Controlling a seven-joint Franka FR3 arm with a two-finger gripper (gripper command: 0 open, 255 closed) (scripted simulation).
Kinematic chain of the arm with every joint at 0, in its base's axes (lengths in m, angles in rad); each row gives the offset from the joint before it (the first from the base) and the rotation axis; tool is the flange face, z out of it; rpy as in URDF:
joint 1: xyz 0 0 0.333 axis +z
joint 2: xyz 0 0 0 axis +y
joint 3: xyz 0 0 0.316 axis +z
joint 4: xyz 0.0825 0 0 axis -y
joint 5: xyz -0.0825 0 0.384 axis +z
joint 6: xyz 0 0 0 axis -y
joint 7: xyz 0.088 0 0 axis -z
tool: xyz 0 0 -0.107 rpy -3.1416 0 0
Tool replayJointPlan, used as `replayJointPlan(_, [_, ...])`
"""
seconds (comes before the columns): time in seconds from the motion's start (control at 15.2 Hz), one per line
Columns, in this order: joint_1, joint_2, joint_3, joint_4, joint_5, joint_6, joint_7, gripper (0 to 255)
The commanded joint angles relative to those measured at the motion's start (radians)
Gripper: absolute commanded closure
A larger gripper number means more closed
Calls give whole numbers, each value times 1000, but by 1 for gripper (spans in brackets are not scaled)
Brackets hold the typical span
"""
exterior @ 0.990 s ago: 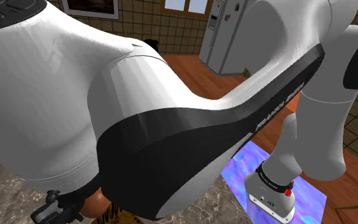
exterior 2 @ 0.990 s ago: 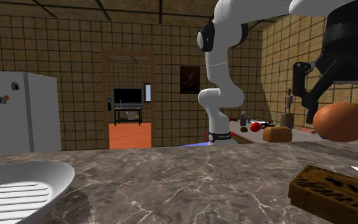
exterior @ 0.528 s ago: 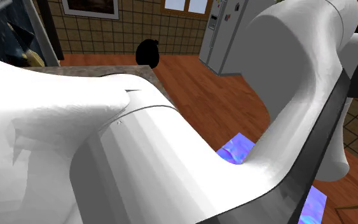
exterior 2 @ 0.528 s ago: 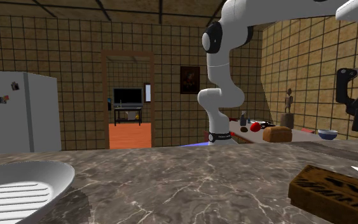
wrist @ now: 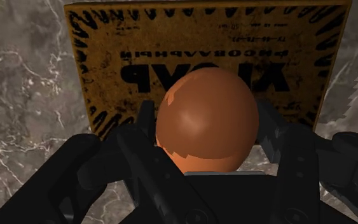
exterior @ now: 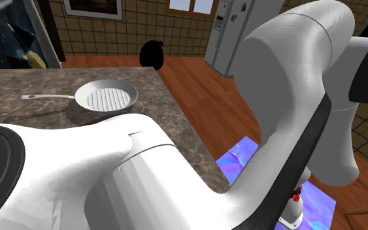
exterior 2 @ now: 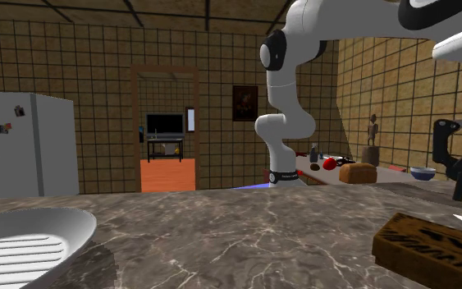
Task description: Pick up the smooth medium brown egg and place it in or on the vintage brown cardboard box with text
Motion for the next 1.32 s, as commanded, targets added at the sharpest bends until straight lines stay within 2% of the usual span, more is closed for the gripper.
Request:
replayJointPlan(0.0, [-1, 5, -3, -22, -6, 26, 7, 255])
replayJointPlan(0.66, [0, 14, -7, -34, -13, 44, 12, 255])
replayJointPlan(0.73, [0, 14, -7, -34, -13, 44, 12, 0])
replayJointPlan(1.06, [0, 14, -7, -34, -13, 44, 12, 0])
replayJointPlan(1.25, [5, -12, 7, 33, 11, -41, -5, 0])
